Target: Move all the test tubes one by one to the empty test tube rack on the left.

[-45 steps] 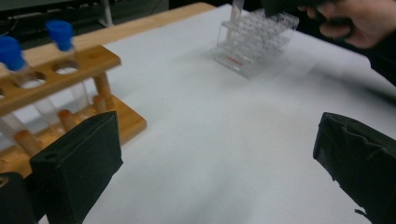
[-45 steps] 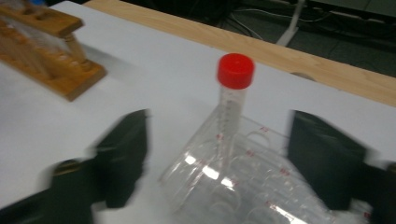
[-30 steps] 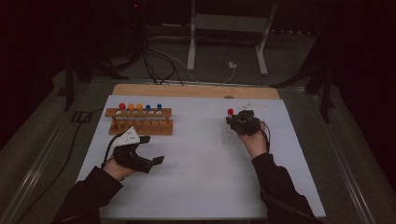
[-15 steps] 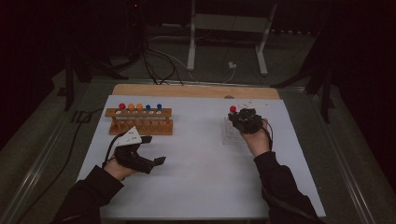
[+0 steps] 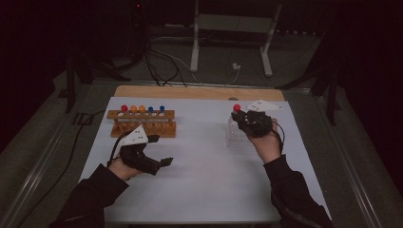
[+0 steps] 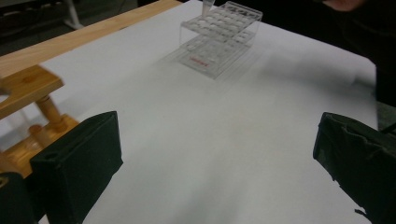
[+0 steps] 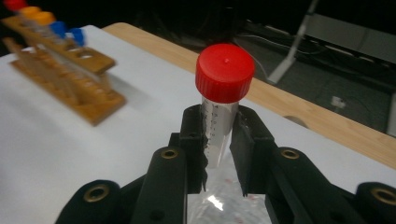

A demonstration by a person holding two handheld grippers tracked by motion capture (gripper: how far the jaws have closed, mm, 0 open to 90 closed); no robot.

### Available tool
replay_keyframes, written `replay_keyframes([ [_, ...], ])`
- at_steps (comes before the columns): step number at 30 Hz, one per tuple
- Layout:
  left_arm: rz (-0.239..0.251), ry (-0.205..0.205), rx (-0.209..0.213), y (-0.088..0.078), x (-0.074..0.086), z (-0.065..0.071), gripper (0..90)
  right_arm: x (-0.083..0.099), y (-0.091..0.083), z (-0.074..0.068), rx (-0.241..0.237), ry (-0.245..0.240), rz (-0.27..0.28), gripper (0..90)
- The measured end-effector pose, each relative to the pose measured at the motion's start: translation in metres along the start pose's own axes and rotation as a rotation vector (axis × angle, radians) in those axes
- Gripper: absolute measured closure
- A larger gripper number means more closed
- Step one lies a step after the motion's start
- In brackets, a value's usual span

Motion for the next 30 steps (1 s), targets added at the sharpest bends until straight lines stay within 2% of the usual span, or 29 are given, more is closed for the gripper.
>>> replay_keyframes([
  [7, 0.011, 0.016, 0.029, 0.006, -0.011, 0.010, 2.0, 0.010, -0.006, -0.032, -0.082, -0.039, -0.012, 75.3],
  [11, 0.018, 0.028, 0.050, 0.011, -0.018, 0.016, 2.0, 0.021, -0.007, -0.053, -0.132, -0.066, -0.038, 75.3],
  [21, 0.024, 0.075, 0.098, 0.031, -0.034, 0.034, 4.2, 0.050, -0.002, -0.102, -0.263, -0.096, -0.101, 75.3],
  [25, 0.033, 0.093, 0.109, 0.040, -0.040, 0.039, 8.3, 0.054, -0.002, -0.112, -0.293, -0.100, -0.108, 75.3],
  [29, 0.047, 0.104, 0.128, 0.049, -0.045, 0.043, 18.1, 0.052, -0.003, -0.115, -0.301, -0.101, -0.104, 75.3],
  [30, 0.045, 0.109, 0.133, 0.051, -0.045, 0.044, 23.3, 0.052, -0.003, -0.115, -0.303, -0.101, -0.102, 75.3],
])
Point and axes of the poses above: each handheld gripper's, and its own axes: y roughly forward along the jaws, x roughly out of its underside, z roughly to its right, the point moved 9 cm from there along y, roughly forward along the jaws, and after that the axes turned 5 degrees about -y, right-handed, at the moved point
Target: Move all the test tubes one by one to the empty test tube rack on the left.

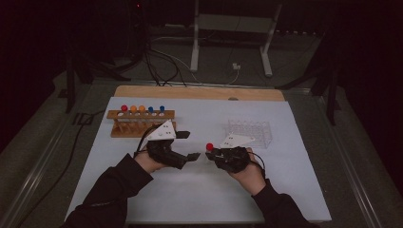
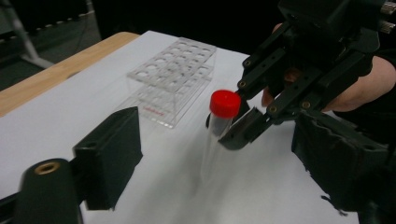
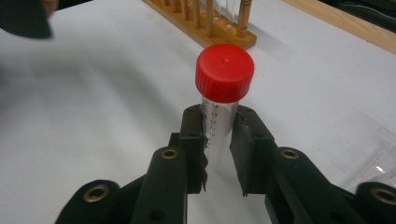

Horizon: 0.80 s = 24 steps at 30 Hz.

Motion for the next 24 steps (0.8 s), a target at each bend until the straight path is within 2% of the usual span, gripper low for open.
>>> replay_keyframes([
  [4, -0.013, 0.022, -0.001, 0.012, -0.001, 0.001, 35.2, 0.000, -0.001, -0.001, -0.005, -0.002, -0.001, 75.3],
  [15, -0.029, 0.045, 0.020, 0.035, -0.002, 0.007, 54.9, 0.000, -0.001, -0.002, -0.016, 0.005, 0.000, 75.3],
  [21, -0.037, 0.059, 0.029, 0.041, -0.001, 0.008, 69.3, -0.001, -0.001, -0.002, -0.016, 0.004, 0.001, 75.3],
  [24, -0.036, 0.065, 0.024, 0.040, -0.002, 0.008, 71.1, -0.001, -0.001, -0.002, -0.018, 0.010, 0.004, 75.2],
])
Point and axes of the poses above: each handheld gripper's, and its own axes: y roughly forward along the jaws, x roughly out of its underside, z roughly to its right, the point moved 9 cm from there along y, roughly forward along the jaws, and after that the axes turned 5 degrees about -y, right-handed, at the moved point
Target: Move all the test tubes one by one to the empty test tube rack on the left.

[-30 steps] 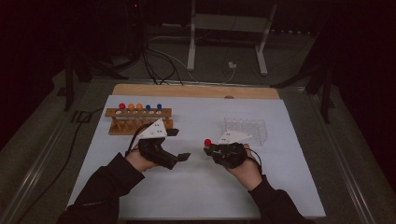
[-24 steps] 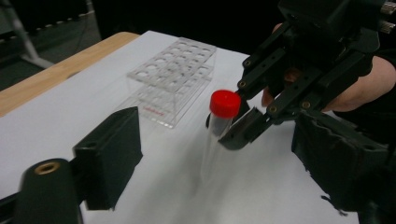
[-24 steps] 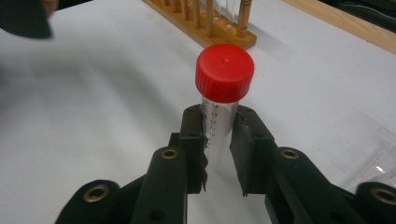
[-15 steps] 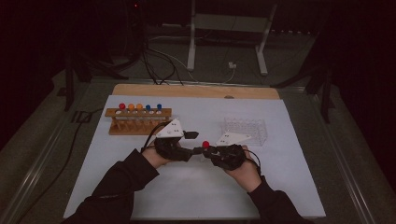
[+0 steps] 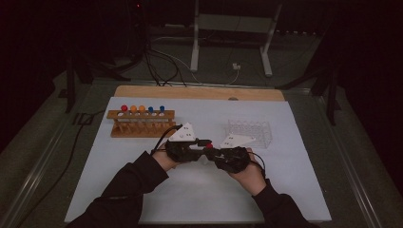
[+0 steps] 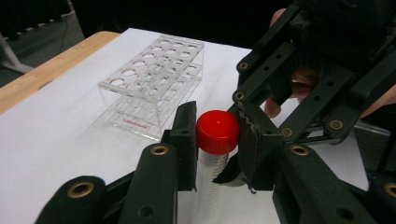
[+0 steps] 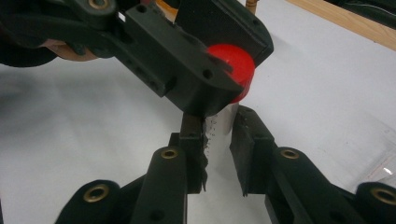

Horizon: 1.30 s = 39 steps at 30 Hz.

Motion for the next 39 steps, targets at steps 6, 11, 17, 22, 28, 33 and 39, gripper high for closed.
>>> replay_keyframes([
  [6, 0.010, 0.009, -0.014, -0.008, -0.006, -0.003, 71.8, -0.005, -0.005, 0.001, -0.021, 0.012, 0.041, 67.2],
  [11, 0.021, -0.006, -0.035, -0.020, -0.009, -0.009, 71.8, -0.009, -0.013, 0.007, 0.009, 0.027, 0.067, 48.6],
  [17, 0.025, -0.008, -0.062, -0.039, -0.011, -0.015, 71.9, -0.012, -0.018, 0.010, 0.030, 0.034, 0.088, 30.3],
  [22, 0.030, -0.018, -0.096, -0.056, -0.010, -0.023, 71.9, -0.013, -0.020, 0.011, 0.032, 0.049, 0.096, 19.0],
  [28, 0.047, -0.033, -0.162, -0.080, -0.007, -0.041, 71.9, -0.013, -0.021, 0.014, 0.051, 0.071, 0.096, 6.0],
  [33, 0.070, -0.063, -0.229, -0.105, -0.006, -0.061, 71.9, -0.013, -0.023, 0.015, 0.043, 0.078, 0.102, 0.6],
  [39, 0.088, -0.073, -0.309, -0.137, -0.005, -0.080, 71.9, -0.015, -0.027, 0.017, 0.033, 0.073, 0.120, 0.0],
])
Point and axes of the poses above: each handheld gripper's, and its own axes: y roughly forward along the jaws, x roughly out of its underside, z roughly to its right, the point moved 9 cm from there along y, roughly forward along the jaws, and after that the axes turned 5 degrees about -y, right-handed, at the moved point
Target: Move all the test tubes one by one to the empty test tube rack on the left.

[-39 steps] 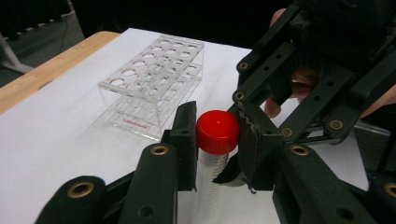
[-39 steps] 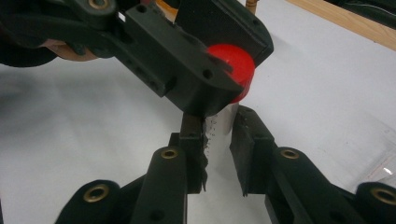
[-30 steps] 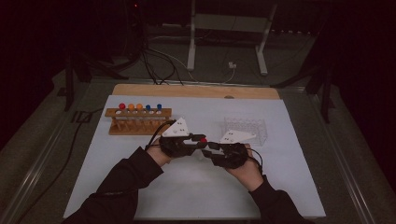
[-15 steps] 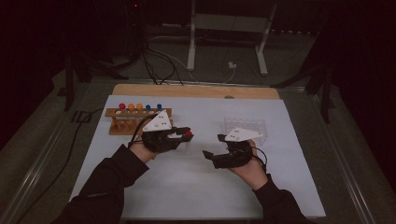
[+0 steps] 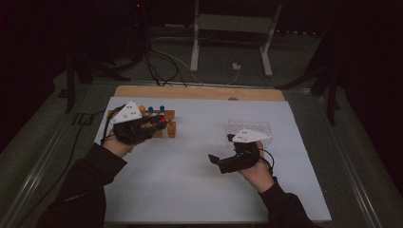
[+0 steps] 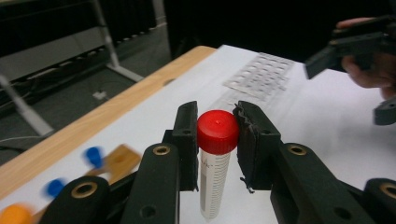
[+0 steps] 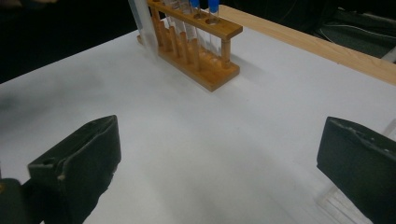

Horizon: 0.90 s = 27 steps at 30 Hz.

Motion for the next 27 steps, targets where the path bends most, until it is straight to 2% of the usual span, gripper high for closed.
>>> replay_keyframes([
  [2, 0.008, -0.005, -0.025, -0.007, -0.001, -0.009, 71.9, -0.001, -0.001, 0.001, -0.002, 0.001, 0.007, 0.0],
  [5, 0.023, -0.011, -0.088, -0.020, -0.005, -0.027, 71.8, -0.001, -0.002, 0.001, -0.002, -0.003, 0.009, 0.0],
  [10, 0.061, -0.041, -0.182, -0.039, -0.012, -0.057, 71.9, -0.002, -0.002, 0.000, -0.012, -0.010, 0.009, 0.0],
  [14, 0.072, -0.069, -0.244, -0.049, -0.011, -0.080, 71.8, -0.002, -0.002, -0.002, -0.021, -0.020, 0.010, 0.0],
  [22, 0.085, -0.123, -0.327, -0.062, -0.005, -0.113, 71.9, -0.002, -0.003, -0.001, -0.019, -0.022, 0.012, 0.0],
  [27, 0.087, -0.140, -0.387, -0.068, 0.002, -0.129, 71.8, -0.002, -0.004, 0.000, -0.021, -0.023, 0.016, 0.0],
])
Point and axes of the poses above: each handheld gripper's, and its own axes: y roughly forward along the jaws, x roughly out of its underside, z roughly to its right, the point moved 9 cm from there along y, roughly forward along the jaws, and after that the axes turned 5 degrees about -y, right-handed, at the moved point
